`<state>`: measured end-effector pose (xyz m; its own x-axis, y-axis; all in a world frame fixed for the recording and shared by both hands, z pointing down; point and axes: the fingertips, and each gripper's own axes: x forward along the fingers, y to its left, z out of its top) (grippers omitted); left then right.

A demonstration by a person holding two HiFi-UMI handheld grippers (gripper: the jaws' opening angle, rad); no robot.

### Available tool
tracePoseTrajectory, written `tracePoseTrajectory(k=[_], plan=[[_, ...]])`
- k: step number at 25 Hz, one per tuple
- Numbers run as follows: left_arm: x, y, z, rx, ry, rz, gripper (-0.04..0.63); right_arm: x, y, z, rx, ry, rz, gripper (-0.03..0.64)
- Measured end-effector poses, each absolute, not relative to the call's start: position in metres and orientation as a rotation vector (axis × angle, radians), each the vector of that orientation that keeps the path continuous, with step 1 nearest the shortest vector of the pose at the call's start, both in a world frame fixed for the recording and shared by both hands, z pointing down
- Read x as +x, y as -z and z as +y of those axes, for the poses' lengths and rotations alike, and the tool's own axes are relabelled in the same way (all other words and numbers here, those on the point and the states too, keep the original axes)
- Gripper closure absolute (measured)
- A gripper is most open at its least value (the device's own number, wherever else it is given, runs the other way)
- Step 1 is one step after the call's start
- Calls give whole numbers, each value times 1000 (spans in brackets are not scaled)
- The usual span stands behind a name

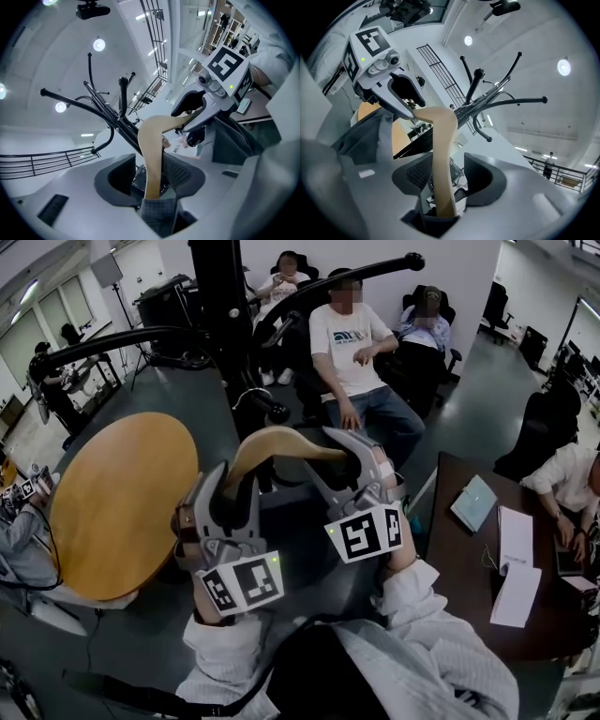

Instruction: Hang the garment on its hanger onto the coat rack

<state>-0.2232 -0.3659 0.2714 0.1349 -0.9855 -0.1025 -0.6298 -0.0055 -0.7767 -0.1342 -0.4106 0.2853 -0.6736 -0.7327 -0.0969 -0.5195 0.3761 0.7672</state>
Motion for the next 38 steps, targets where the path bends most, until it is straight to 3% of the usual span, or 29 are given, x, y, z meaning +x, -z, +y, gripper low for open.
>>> tracePoseTrajectory(k=[7,13,16,20,22,26,38], plan=[[-214,-261,-344,-1795,559,1554,426,-129,-267,-380,1046,1208,-2481,440],[-207,-231,-313,-1988,217,1565,426,-132,-246,-349,1094,1008,-2653,442],[-213,-228,-298,-2165,-69,1648,428,-136,-238,-329,1105,797,-2868,469],[-221,-226,-292,-2311,-398,1707,428,-141,-244,-320,1128,537,-3041,566],[-224,-235,-290,-2321,-386,1749,432,-141,-252,-320,1140,464,-3054,589],[-227,-255,-289,-2280,-270,1834,572,-141,-266,-318,1138,360,-3084,614],[-223,-275,-289,-2336,-289,1837,591,-146,-287,-322,1099,295,-3091,615]])
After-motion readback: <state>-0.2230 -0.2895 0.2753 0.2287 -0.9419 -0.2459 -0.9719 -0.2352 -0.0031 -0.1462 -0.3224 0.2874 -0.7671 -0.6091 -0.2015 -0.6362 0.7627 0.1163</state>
